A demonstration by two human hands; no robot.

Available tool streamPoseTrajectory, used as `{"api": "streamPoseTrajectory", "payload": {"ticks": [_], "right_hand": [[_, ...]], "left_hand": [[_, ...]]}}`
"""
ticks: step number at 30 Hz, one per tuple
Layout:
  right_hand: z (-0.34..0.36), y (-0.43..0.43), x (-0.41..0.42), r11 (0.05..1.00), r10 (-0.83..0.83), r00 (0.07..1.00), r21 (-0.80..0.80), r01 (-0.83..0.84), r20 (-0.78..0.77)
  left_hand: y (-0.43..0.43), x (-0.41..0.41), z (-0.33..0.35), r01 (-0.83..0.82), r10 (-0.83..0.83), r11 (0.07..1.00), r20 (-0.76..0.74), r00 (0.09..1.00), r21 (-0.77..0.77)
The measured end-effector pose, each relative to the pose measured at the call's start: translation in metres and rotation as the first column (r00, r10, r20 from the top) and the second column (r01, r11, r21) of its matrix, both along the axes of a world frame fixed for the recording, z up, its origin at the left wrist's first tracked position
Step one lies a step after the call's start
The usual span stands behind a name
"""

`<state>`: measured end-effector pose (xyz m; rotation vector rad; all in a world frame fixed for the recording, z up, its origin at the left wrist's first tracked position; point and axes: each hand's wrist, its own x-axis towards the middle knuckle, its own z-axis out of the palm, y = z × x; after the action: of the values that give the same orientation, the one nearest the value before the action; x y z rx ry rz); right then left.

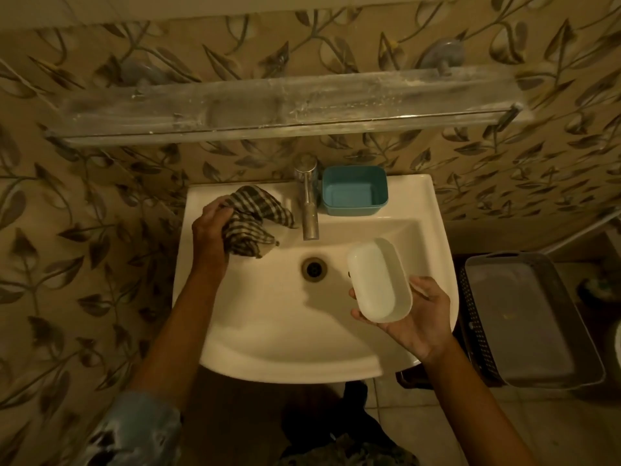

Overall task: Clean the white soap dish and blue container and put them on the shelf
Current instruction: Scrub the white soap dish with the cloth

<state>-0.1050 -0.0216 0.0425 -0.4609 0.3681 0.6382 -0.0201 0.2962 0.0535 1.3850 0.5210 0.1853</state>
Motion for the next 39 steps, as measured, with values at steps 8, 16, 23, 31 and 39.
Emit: {"api": "streamPoseTrajectory", "payload": {"ticks": [8,16,23,31,39], "right_hand": [[0.019,0.022,0.01,0.99,0.083,0.996,-0.121,-0.078,0.038],[0.034,0.043,0.003,0.981,0.079,0.994,-0.183,-0.064,0.076],[0.029,0.053,-0.008,0.923,0.101,0.993,-0.379,-0.071,0.06],[0.025,0.03,-0.01,0.934,0.024,0.999,-0.357,-0.015,0.022],[0.032,0.03,-0.01,0.93,0.036,0.999,-0.365,-0.036,-0.007]], "left_hand": [[-0.039,-0.046,0.043,0.033,-0.011,0.945,0.07,0.997,-0.325],[-0.112,-0.076,0.068,0.241,-0.237,0.851,-0.068,0.969,0.466],[-0.161,-0.102,0.044,0.297,-0.269,0.626,-0.158,0.95,0.721],[-0.157,-0.115,0.041,0.477,-0.755,0.362,-0.049,0.654,0.801],[-0.14,-0.093,0.011,0.046,-0.872,-0.043,-0.06,0.486,0.998]]}}
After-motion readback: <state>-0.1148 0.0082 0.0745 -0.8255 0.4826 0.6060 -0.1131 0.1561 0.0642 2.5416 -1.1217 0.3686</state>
